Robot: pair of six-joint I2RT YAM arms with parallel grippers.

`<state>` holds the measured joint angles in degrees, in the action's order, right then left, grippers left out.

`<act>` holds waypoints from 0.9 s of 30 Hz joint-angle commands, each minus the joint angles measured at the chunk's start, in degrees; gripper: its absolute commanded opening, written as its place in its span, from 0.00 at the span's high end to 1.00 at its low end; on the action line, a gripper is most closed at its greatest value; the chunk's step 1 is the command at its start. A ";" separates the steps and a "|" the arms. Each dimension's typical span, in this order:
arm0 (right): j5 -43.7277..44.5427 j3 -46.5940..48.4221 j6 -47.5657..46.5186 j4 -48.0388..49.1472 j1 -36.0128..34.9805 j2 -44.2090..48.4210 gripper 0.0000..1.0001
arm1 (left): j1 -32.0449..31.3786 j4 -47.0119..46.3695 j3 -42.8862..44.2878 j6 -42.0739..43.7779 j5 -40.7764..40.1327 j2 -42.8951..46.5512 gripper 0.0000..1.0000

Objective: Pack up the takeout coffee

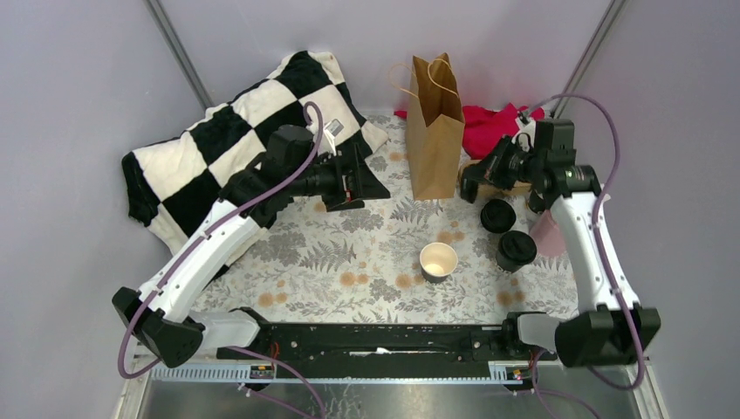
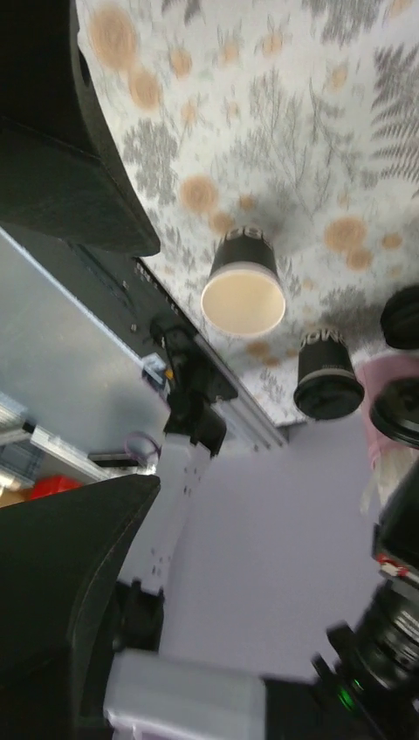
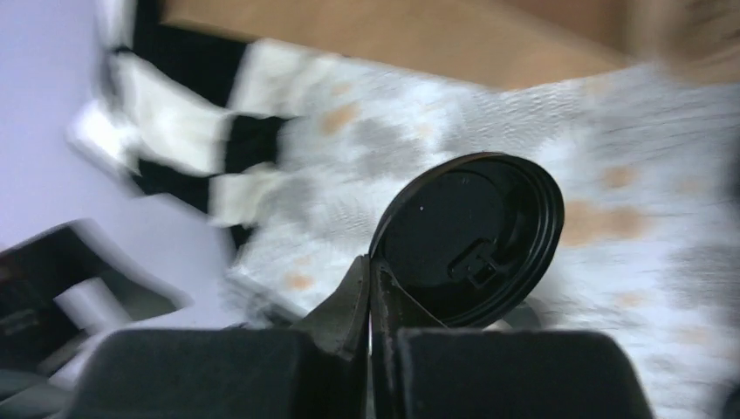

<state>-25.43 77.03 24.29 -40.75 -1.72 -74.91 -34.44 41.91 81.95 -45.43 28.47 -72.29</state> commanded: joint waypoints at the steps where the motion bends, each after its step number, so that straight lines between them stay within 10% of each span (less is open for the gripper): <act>1: -23.21 -9.11 28.26 20.26 -2.84 7.87 1.00 | -0.22 -20.05 -7.46 -13.16 5.54 4.23 0.01; 7: -24.73 -13.09 47.62 35.88 -13.24 11.20 1.00 | -7.45 -25.62 -8.63 -13.66 -0.59 3.15 0.01; 27: -34.14 -16.66 58.02 47.03 -16.70 12.25 1.00 | -13.86 -27.65 -12.82 -14.75 -11.99 9.25 0.01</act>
<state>-55.20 61.76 79.85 1.91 -18.00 -64.47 -48.34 18.92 70.28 -58.78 18.06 -66.43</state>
